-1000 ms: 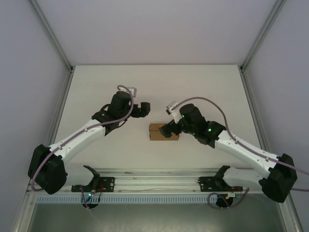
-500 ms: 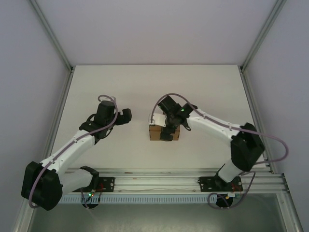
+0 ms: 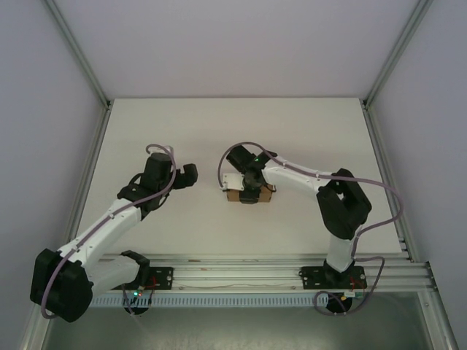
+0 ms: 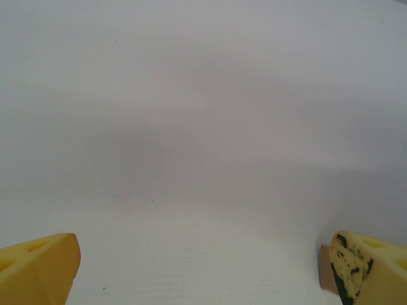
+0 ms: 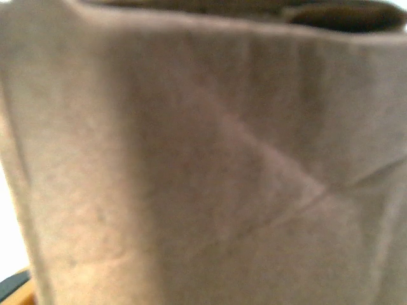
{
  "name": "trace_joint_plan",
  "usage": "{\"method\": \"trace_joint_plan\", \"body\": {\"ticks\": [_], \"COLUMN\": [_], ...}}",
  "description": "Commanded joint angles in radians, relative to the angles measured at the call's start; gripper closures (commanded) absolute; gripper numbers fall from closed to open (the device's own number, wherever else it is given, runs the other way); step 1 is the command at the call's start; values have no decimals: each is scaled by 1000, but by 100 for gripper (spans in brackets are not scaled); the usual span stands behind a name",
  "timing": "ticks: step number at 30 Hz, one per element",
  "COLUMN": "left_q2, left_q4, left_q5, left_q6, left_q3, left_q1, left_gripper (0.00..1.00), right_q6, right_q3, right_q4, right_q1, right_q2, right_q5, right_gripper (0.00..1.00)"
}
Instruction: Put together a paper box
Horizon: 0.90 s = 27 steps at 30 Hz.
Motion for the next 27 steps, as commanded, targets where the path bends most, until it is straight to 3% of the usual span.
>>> {"method": "trace_joint_plan", "body": {"ticks": [1, 5, 12, 16, 21, 27], "left_q2": [-33, -49, -51, -51, -56, -51], "left_q4": [-30, -24, -20, -18, -13, 7], "left_q5": [-52, -66, -72, -64, -73, -66], "left_q6": [7, 5, 1, 4, 1, 2], "left_q3": [-19, -28, -29, -28, -22, 3], "left_q1": [11, 10, 11, 11, 10, 10], "left_gripper": [0, 0, 0, 0, 0, 0], "right_q6": [-7, -77, -143, -118, -16, 75], "right_q3": [-23, -77, -166, -184, -186, -212], "right_q4": [124, 316, 495, 449, 314, 203], "right_q1": [3, 12, 42, 82, 115, 118], "right_q2": [-44, -27, -12, -23, -107, -260], "right_q5": [173, 300, 372, 414, 317, 157], "right_gripper": [48, 48, 40, 24, 0, 0]}}
